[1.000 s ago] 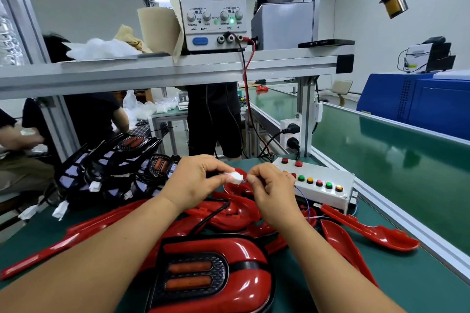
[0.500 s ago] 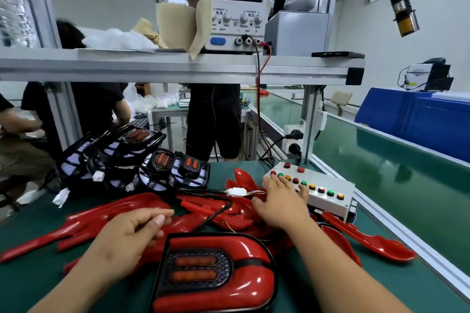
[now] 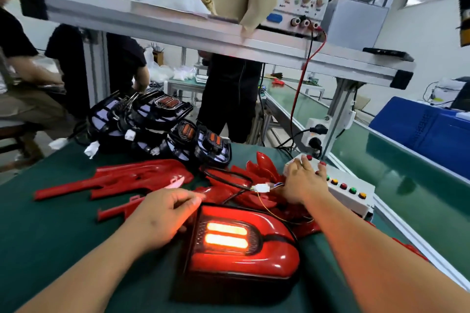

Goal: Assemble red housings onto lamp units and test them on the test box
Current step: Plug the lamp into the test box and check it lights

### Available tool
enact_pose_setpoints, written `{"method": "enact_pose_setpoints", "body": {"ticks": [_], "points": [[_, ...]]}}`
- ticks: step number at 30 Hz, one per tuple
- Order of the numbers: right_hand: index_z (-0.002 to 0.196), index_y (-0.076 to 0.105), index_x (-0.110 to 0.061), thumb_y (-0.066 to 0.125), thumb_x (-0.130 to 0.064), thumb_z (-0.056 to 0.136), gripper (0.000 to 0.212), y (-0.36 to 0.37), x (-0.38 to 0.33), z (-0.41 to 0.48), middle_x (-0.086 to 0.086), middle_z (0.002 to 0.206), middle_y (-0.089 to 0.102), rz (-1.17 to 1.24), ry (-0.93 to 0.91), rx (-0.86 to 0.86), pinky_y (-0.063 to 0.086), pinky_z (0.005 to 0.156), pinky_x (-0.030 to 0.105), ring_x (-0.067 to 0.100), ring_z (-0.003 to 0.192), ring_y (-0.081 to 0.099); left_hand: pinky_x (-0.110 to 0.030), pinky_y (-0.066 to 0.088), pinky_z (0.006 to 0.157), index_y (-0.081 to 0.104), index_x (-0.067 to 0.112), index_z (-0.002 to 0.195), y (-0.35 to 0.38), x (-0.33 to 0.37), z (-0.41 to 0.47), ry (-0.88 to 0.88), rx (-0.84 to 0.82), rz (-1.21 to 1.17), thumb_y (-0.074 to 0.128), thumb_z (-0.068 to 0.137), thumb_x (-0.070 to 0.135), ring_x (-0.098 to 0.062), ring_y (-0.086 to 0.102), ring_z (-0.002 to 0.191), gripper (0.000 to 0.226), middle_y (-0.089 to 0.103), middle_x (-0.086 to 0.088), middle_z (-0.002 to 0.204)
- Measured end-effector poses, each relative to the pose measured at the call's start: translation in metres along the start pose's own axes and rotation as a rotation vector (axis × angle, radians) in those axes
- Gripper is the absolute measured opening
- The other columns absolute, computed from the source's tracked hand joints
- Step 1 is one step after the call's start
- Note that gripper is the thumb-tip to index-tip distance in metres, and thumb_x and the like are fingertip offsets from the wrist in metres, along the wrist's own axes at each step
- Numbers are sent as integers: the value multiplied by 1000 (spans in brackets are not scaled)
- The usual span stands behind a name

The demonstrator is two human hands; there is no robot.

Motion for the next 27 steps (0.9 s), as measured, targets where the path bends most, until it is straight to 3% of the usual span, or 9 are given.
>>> {"method": "enact_pose_setpoints", "body": {"ticks": [2,5,10,12,18,27], "points": [[151,25,-13,32,-81,79,99,0,-2,-2,4,162,15,-3,15,-2,-6,116,54,22,151,-6,-12,50,56,69,42,102,3,1,0,7,-3,-13,57,97,26,10,65,66,21,48,45,92],[153,19,-11,31,-80,81,101,1,-3,-4,5,163,11,17,33,-3,-5,116,55,24,151,-6,-12,51,58,71,34,109,4,1,0,0,3,-8,57,98,25,18,61,67,20,44,43,97],[152,15,-13,36,-80,81,100,1,-1,-8,12,164,1,63,67,6,-4,116,58,37,149,-8,-22,57,74,69,36,112,3,-4,-3,-53,-8,-27,54,98,34,-3,70,73,21,62,24,97],[150,17,-14,39,-84,76,104,1,1,-10,21,162,-1,93,115,31,1,116,57,42,148,-1,-29,58,79,70,36,113,3,-4,-3,-51,-9,-37,54,98,34,-5,71,78,22,57,28,94],[146,20,-11,44,-84,73,107,1,4,-9,28,159,4,125,117,42,2,116,56,39,148,11,-12,42,63,65,46,110,4,-5,-3,-67,-4,-24,51,99,37,6,68,70,20,51,33,91],[141,25,-12,43,-88,67,108,2,5,-9,24,157,20,131,151,65,-8,115,55,36,150,0,-14,52,61,69,42,99,5,-7,1,-46,-6,-94,56,98,26,5,62,74,21,42,40,94]]}}
Point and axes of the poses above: each hand's wrist, its own z-axis towards the middle knuckle, its own y-axis out of the palm, x = y × z, the point moved 6 cm from there along z, towards the middle knuckle
